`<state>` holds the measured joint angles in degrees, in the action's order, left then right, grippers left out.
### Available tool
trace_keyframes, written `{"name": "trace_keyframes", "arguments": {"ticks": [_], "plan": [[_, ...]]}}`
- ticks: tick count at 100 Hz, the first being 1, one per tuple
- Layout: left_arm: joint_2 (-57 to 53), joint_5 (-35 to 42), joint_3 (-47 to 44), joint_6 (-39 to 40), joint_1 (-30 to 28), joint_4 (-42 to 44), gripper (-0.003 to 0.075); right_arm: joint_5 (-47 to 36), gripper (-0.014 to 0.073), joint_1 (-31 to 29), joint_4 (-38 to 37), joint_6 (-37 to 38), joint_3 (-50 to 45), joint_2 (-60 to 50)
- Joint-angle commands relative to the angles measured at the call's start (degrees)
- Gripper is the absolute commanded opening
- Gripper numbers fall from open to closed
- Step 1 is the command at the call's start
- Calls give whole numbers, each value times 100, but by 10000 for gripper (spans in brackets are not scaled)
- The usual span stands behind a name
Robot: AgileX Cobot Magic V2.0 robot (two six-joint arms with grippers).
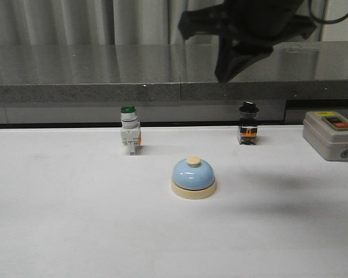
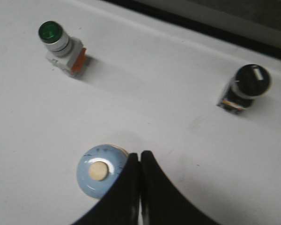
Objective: Place and press bell with both arms
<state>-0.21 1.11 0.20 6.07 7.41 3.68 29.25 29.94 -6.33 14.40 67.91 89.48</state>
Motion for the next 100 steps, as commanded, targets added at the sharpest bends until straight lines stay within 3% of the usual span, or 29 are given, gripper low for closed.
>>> {"name": "trace_keyframes", "arguments": {"ticks": [1,49,100], "plan": [[-188,442,-316,59,-3,-57,-21,-346,-64,-272,-158,-42,-72,-607],[-188,442,-316,59,-3,-57,-21,-1027,-64,-1763,-159,-42,-2143,-3383],[-188,442,-316,59,-3,-57,-21,-1012,-64,-2224,-159,-42,-3942,-6776]]}}
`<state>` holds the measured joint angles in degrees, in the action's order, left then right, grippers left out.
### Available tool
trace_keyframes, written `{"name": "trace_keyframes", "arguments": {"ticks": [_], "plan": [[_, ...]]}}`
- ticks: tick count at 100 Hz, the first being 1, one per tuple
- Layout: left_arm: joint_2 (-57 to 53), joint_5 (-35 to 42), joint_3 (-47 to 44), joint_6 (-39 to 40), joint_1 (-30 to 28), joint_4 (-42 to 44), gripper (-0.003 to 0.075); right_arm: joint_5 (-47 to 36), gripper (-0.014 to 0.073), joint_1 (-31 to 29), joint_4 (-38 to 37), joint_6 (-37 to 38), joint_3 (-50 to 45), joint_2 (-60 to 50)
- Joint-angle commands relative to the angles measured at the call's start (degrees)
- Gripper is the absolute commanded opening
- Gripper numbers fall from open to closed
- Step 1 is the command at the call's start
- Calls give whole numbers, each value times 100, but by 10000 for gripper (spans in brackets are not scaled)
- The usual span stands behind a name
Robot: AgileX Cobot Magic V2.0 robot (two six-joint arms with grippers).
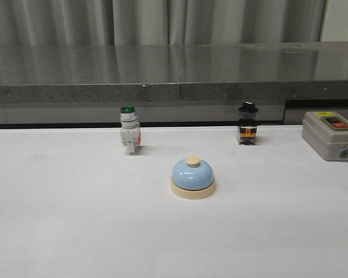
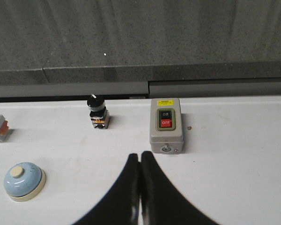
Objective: Place and press bell with both arms
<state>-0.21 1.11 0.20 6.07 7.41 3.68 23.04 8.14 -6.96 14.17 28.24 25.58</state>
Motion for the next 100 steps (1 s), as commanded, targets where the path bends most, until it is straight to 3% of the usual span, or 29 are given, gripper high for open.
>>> {"name": "trace_keyframes", "arguments": {"ticks": [1,22,100], "plan": [[-188,442,-316,59,-3,-57,-21,-382,-64,-44,-96,-18,11,-460],[-188,442,-316,59,-3,-57,-21,-263,-64,-44,-96,-18,-29,-1093],[-188,442,-316,59,-3,-57,-21,-289,-64,-44,-96,-18,-38,-1099]]}}
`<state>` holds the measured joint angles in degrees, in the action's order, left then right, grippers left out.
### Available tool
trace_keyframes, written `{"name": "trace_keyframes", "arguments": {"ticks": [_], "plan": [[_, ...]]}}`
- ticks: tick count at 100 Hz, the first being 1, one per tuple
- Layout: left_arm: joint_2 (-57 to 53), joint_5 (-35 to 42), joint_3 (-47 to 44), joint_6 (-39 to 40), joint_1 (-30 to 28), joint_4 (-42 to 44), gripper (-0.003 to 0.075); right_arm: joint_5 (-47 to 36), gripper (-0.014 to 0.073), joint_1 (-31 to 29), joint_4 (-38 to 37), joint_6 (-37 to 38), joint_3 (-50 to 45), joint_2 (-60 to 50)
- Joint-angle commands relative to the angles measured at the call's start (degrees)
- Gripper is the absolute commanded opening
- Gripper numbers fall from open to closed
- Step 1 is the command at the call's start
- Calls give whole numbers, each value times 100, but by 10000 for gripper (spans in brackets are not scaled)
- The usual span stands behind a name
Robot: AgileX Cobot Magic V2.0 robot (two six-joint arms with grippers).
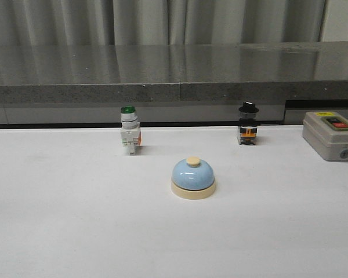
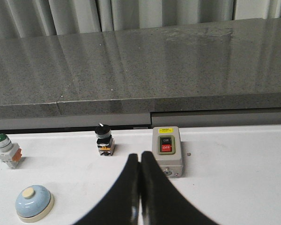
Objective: Place and press bell with both arms
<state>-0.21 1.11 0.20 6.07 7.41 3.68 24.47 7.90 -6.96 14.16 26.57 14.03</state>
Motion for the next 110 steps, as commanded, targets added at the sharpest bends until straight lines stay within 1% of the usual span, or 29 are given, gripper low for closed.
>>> {"name": "trace_keyframes", "arguments": {"ticks": [1,12,28,59,69,83,110], "plan": [[-188,442,-316,59,-3,-57,-21,-440,-64,-20,-96,-18,126,56],[-188,442,-316,59,-3,-57,-21,-487,-64,-20,-96,-18,-17,56],[-188,442,-316,59,-3,-57,-21,-815,-64,-20,-108,-18,-547,51],[-188,442,-316,59,-3,-57,-21,-2174,-64,-20,-108,-18,-1599,45],[-188,442,-316,59,-3,-57,-21,-2447,-64,-50,-108,-18,-1825,37],[-188,442,-316,59,-3,-57,-21,-2447,-64,-178,-108,-18,-1968,-238],[-188,442,-316,59,-3,-57,-21,-2401,-64,-287,-102,-18,-2262,-1305]]}}
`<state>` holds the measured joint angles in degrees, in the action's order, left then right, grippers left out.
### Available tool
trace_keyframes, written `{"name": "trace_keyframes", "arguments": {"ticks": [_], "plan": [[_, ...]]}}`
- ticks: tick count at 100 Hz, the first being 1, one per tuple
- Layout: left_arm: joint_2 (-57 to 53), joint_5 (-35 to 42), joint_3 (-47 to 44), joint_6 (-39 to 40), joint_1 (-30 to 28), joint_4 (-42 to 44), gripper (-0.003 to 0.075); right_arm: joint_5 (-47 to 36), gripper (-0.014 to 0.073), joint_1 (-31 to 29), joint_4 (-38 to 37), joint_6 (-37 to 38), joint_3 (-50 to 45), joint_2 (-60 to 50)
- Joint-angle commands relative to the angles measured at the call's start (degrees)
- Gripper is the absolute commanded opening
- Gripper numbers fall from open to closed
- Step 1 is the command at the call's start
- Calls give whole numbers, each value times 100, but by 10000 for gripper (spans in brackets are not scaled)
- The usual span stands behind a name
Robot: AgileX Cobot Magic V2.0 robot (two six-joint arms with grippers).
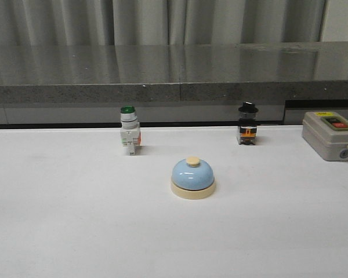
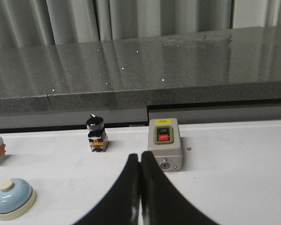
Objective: Place and press bell with both arms
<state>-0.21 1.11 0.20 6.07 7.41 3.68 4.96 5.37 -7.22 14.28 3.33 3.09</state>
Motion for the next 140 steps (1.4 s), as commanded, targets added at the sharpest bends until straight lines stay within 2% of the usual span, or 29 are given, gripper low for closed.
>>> {"name": "trace_keyframes", "arguments": {"ticks": [1,39,60,140], "plan": [[-188,442,-316,59,-3,-57,-21,-449,-64,-34,-76,-30,46,-238],[-188,442,-316,59,-3,-57,-21,-464,-64,-34,141,-60,-355,-488],[-188,442,-316,59,-3,-57,-21,-448,-64,-34,433,-487,-378,-488],[-188,442,-316,59,-3,-57,-21,-464,-64,-34,431,-510,-378,-488]]}}
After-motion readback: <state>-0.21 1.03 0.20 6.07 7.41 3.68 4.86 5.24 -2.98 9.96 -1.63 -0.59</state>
